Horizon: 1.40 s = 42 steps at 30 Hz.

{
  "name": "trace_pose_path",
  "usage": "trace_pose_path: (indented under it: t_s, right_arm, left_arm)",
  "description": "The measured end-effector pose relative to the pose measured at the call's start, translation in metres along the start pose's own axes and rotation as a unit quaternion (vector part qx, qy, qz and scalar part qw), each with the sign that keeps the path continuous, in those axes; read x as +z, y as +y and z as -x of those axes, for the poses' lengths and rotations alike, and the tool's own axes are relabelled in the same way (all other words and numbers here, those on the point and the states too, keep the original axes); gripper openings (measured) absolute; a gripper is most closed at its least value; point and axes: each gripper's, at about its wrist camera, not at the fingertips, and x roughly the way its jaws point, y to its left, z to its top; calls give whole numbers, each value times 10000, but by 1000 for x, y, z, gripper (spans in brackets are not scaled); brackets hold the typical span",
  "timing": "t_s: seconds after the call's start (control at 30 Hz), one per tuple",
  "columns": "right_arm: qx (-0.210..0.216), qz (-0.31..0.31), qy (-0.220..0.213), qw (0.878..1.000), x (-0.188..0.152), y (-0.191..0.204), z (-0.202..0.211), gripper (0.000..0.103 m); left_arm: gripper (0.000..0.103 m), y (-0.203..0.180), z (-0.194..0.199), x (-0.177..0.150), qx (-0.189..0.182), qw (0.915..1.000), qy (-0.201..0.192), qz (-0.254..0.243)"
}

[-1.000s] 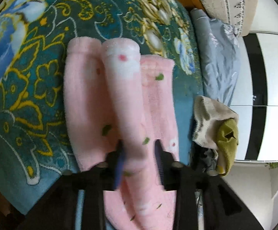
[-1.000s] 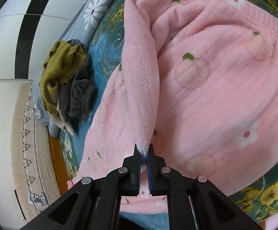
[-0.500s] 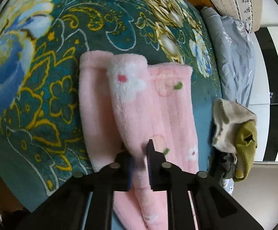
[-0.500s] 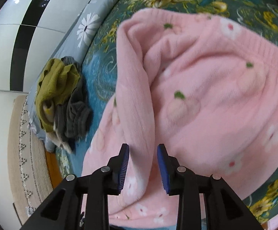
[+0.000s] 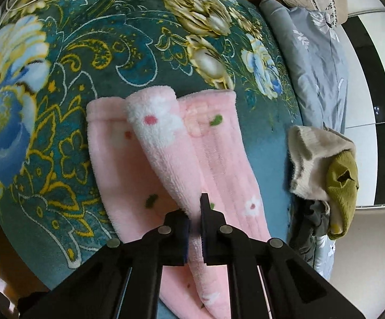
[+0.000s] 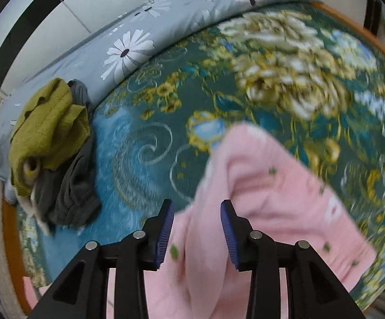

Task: Fold clothes

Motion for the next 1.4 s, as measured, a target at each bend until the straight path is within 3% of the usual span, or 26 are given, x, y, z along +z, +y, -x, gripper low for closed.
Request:
trace_pose_path:
  t_s: [0.1, 0.17, 0.23, 0.4, 0.47, 0.53, 0.6, 0.73, 0.8, 0.87, 1.07, 1.17, 1.33, 1.4]
  right_arm:
    - [-374, -153, 425, 9983, 11, -4, -20, 40]
    - [-66, -431, 533, 9976, 13, -15, -31, 39]
    - [194, -595, 589, 9963, 14, -22, -36, 6]
    - [1451, -853, -73, 9857, 4, -62, 6, 3]
    - [1341, -934, -154, 9864, -8, -86, 11, 3]
    - [1059, -959, 61, 9897, -22, -112, -3, 4]
    - [1042, -1221, 254, 9867, -35, -128, -17, 7]
    - [1074, -1503, 211, 9826, -48, -139, -20, 9]
    - [909, -1326, 82, 9870, -46, -134, -9, 20]
    - [730, -1134, -173, 9907, -42, -127, 8, 45]
    - [901, -474, -342, 9942, -16, -78, 19, 48]
    - [537, -192, -111, 9983, -2, -52, 0, 51]
    - [-48, -611, 286, 9977, 5, -57, -27, 50]
    - [-122, -973, 341, 9946, 6, -69, -27, 18]
  left_arm:
    - [7, 0, -1, 0, 12, 10000, 8, -7]
    - [7, -1, -3, 0, 43, 10000, 11, -1]
    - [7, 1, -4, -1, 48, 10000, 26, 37]
    - [7, 7, -4, -1, 44, 9999, 38, 107]
    - [7, 7, -2, -1, 0, 10000, 27, 81]
    - [7, 6, -2, -2, 1, 10000, 27, 26]
    - [7, 5, -4, -2, 49, 10000, 47, -24]
    - [7, 7, -8, -4, 108, 9999, 86, 54]
    - [7, 7, -9, -5, 127, 9998, 93, 78]
    - [7, 6, -10, -5, 157, 9998, 92, 51]
    - [7, 5, -15, -9, 196, 9997, 112, 46]
    - [7, 5, -17, -10, 197, 9997, 143, 92]
    - [7, 8, -17, -11, 181, 9996, 166, 164]
    - [7, 8, -17, -10, 179, 9996, 170, 169]
